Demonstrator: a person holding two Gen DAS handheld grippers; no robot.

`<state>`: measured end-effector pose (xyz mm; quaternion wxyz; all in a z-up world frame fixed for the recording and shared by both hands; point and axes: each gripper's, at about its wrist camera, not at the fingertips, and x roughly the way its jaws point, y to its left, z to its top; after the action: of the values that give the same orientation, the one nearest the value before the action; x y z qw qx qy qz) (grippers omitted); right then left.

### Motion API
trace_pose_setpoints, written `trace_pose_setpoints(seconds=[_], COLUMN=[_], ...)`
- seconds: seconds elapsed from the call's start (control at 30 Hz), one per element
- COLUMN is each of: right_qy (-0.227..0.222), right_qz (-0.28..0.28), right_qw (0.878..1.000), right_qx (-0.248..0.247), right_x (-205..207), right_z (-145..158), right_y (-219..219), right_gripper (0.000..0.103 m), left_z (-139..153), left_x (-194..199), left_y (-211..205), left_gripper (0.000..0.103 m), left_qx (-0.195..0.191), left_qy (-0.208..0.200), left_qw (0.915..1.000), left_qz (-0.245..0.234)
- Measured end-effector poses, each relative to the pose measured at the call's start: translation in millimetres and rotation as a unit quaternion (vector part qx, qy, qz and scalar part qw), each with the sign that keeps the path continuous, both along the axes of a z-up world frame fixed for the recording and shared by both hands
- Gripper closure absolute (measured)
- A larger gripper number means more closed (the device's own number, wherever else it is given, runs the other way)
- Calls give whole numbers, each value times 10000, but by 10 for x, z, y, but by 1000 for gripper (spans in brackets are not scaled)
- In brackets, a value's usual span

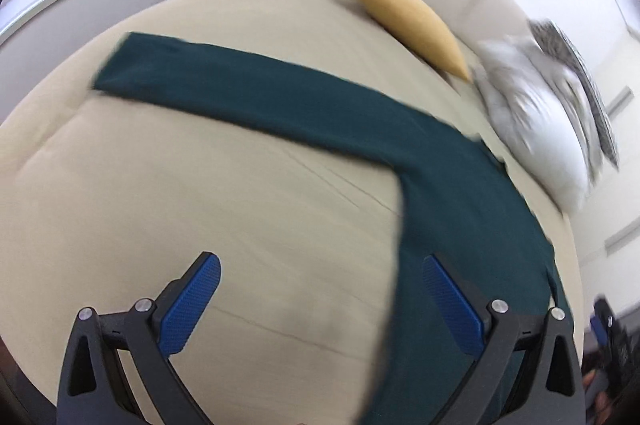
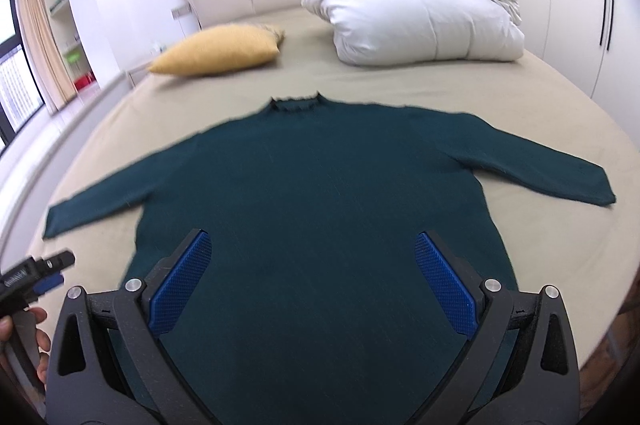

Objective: Fold small clothes
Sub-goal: 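Grasp a sweater sleeve with the left gripper and fold it across the body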

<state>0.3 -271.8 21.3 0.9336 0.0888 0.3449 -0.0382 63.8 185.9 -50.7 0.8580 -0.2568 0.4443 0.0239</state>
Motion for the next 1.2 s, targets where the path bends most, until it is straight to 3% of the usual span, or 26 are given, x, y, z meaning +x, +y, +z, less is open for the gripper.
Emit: trace_pose_setpoints(seconds=[0.1, 0.13, 0.2, 0.27, 0.43, 0.5, 0.57, 0.63, 0.67, 0.73, 0.8, 0.83, 0.9, 0.93, 1.0, 1.07, 1.13, 1.2], right_qy=[-98, -121, -168, -166, 4, 67, 115, 147, 144, 133, 132, 140, 169, 182, 206, 202, 194, 173], right_qz=[30, 48, 94, 141, 182, 204, 222, 244, 243, 237, 220, 209, 175, 166, 134, 79, 10, -70], right_qw=[9999, 9998, 9996, 9995, 9988, 9985, 9980, 9975, 9975, 9974, 9970, 9968, 9965, 9964, 9960, 9955, 9948, 9945], right_qx=[86, 124, 188, 234, 454, 510, 580, 640, 646, 668, 728, 752, 798, 811, 857, 919, 995, 1030], right_x=[95, 133, 195, 274, 522, 605, 673, 732, 749, 769, 790, 797, 809, 824, 797, 781, 734, 707], right_z=[1, -4, -7, -28, -157, -222, -281, -332, -352, -383, -421, -435, -468, -489, -514, -540, -565, -588], right_y=[10, 11, 21, 46, 99, 130, 142, 143, 136, 111, 48, 16, -73, -108, -200, -290, -410, -534], right_gripper=[0, 1, 8, 18, 19, 19, 20, 22, 23, 26, 31, 35, 42, 46, 48, 49, 49, 49], left_z=[-92, -151, -193, -208, -517, -659, -749, -749, -759, -772, -780, -741, -598, -453, -202, 85, 312, 481], left_x=[38, 73, 129, 155, 311, 391, 453, 503, 552, 655, 733, 771, 844, 897, 991, 1245, 1490, 1656], left_y=[629, 869, 1129, 1363, 1675, 1751, 1781, 1861, 1894, 1966, 2055, 2063, 1967, 1864, 1556, 1104, 566, -44], left_gripper=[0, 1, 1, 1, 6, 14, 17, 33, 46, 65, 93, 95, 95, 95, 95, 96, 96, 96], left_qx=[-903, -1345, -1708, -1848, -2594, -2813, -2829, -2711, -2687, -2748, -2690, -2601, -2314, -2051, -1673, -1343, -971, -591], left_qy=[-271, -337, -542, -811, -804, -739, -795, -818, -775, -699, -599, -587, -646, -731, -888, -1007, -1111, -1210], left_qw=[9926, 9846, 9743, 9621, 9255, 9144, 9097, 9112, 9111, 9068, 9081, 9113, 9233, 9345, 9525, 9720, 9845, 9906], left_qz=[764, 1064, 1366, 1833, 2641, 2816, 2934, 2991, 3029, 3119, 3154, 3137, 2996, 2817, 2384, 1644, 951, 237])
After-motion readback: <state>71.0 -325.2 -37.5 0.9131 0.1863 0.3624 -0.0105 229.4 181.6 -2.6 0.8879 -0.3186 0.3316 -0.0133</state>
